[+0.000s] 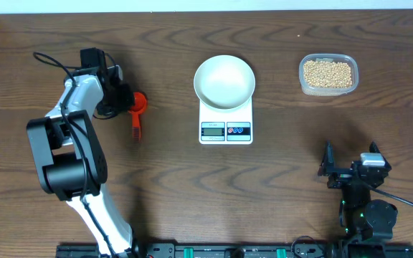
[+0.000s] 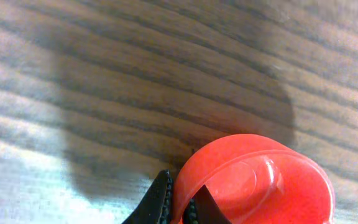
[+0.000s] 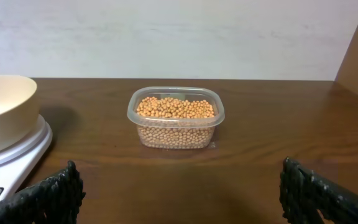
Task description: Scoop item into bowl and weigh 50g on scale
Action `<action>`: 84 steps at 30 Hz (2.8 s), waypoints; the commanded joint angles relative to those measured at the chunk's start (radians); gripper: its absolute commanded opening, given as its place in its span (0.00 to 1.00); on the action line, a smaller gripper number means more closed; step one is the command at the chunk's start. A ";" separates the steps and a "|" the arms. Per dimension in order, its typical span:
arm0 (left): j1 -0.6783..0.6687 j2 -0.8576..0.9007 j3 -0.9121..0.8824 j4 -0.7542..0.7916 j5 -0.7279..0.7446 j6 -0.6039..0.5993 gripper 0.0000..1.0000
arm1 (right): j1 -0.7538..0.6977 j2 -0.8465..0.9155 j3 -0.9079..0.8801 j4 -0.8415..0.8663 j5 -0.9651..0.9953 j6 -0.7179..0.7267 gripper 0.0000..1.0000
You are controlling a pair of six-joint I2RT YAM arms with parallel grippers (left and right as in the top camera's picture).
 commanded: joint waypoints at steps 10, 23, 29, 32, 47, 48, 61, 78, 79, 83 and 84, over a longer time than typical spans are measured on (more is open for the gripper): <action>0.001 -0.471 0.024 -0.068 0.063 -0.545 0.07 | 0.006 -0.006 -0.002 -0.004 0.011 -0.011 0.99; -0.091 -0.562 0.024 -0.158 0.063 -0.812 0.07 | 0.006 -0.005 -0.002 -0.004 0.011 -0.011 0.99; -0.192 -0.562 0.023 -0.161 0.085 -0.857 0.07 | 0.006 -0.005 -0.002 -0.004 0.011 -0.011 0.99; -0.247 -0.562 0.023 -0.160 0.083 -0.860 0.07 | 0.006 -0.005 -0.002 -0.004 0.011 -0.011 0.99; -0.353 -0.562 0.023 -0.130 0.076 -0.860 0.07 | 0.006 -0.006 -0.002 0.063 -0.224 -0.011 0.99; -0.353 -0.562 0.023 -0.129 0.076 -0.860 0.07 | 0.006 -0.006 -0.002 0.060 -0.268 -0.011 0.99; -0.353 -0.552 0.015 -0.099 0.072 -0.896 0.07 | 0.007 -0.003 -0.002 0.054 -0.550 0.168 0.99; -0.399 -0.534 0.015 0.013 0.072 -1.004 0.08 | 0.007 0.607 0.296 0.509 -0.906 0.349 0.99; -0.399 -0.533 0.015 0.013 0.072 -1.014 0.07 | 0.007 0.652 0.333 0.509 -0.922 0.349 0.99; -0.398 -0.533 0.014 0.015 0.057 -1.101 0.07 | 0.013 0.842 0.505 0.509 -0.958 0.360 0.99; -0.399 -0.533 0.015 0.015 0.045 -1.126 0.07 | 0.019 0.882 0.545 0.507 -0.958 0.374 0.99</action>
